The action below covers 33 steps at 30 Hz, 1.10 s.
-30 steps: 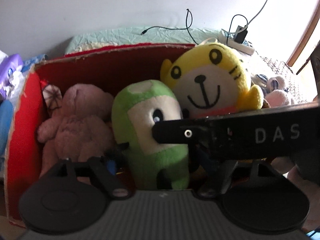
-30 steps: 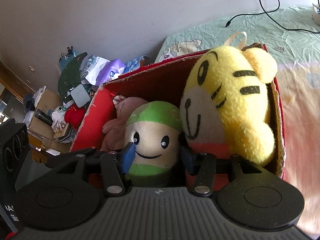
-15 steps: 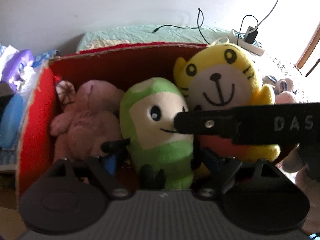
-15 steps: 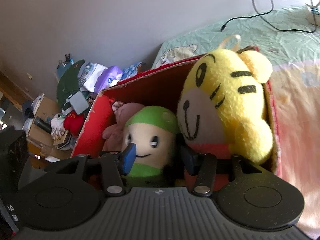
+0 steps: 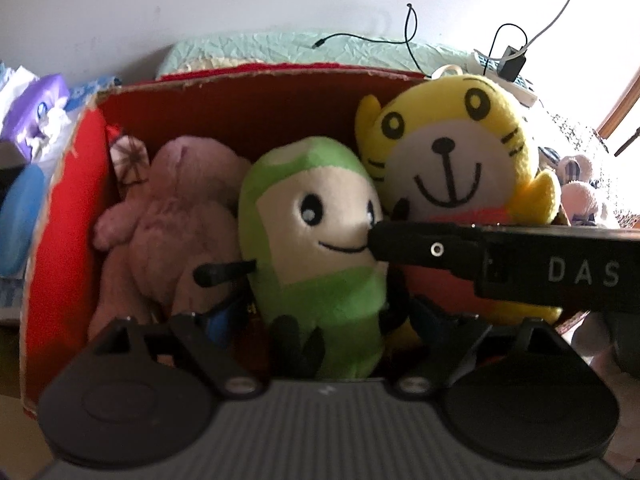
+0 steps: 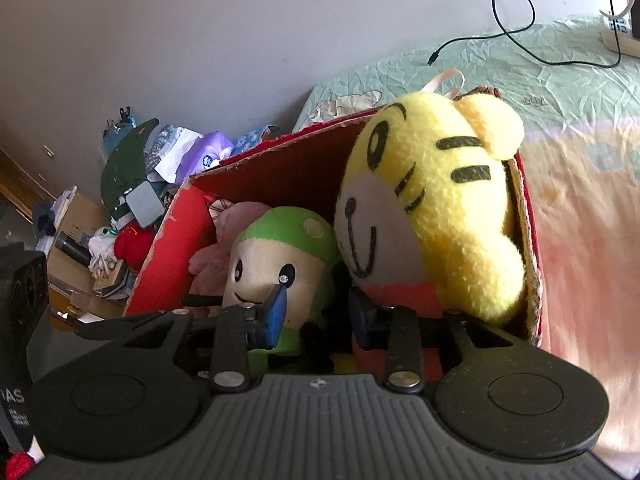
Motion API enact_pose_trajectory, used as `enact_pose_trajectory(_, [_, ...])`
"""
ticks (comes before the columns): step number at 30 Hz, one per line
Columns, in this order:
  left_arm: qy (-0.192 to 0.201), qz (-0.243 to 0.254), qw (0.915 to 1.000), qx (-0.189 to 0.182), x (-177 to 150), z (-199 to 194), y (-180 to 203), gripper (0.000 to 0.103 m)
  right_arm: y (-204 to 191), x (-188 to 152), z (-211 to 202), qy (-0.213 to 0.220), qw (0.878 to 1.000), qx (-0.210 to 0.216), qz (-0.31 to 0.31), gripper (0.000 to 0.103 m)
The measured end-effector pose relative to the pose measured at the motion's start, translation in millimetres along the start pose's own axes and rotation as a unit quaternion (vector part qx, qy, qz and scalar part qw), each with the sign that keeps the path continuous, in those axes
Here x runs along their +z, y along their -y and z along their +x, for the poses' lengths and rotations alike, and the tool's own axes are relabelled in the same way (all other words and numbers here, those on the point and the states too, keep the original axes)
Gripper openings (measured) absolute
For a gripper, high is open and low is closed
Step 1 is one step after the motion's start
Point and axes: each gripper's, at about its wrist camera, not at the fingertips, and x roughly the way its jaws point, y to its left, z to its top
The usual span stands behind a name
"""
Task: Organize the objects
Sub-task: 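Lower the green pear plush into the red box with the right tool, then open the right tool to release the pear plush in the box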
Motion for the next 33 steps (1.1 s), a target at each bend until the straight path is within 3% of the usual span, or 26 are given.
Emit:
enact_pose_trajectory(9, [-0.001,-0.007,1.0,-0.001,-3,3,-2,0.096,-6,-6,1,0.005,0.999,-0.013,-0.031,0.035])
enact_pose_trajectory(20, [0.0,-0.003,0.9999,0.011,-2,-1,4,0.097,-6,-8,-4,0.002,1.0,-0.005,-0.022,0.036])
enact_pose_trajectory(33, [0.021,0.028,0.9983,0.047,0,-16,17,0.092,-1,-17,-28,0.025,0.999,0.035,-0.004,0.037])
